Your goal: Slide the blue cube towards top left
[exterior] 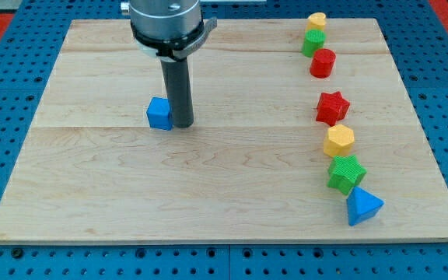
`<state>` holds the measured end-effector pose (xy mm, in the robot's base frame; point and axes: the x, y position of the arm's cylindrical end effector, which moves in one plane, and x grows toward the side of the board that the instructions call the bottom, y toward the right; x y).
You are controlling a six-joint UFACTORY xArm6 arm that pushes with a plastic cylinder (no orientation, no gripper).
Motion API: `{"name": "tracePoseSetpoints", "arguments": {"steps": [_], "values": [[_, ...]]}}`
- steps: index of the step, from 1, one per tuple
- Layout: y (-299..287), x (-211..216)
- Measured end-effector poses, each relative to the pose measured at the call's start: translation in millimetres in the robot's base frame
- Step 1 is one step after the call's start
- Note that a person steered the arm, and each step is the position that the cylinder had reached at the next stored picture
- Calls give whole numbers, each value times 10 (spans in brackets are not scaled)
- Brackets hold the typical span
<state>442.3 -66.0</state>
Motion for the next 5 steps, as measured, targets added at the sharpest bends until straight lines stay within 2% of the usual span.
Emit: {"name": "tracePoseSetpoints", "arguments": {"steps": [1, 2, 3, 4, 5], "values": [[-124, 36], [-219, -257], [-663, -283], [-894, -190], [-1101, -298]]}}
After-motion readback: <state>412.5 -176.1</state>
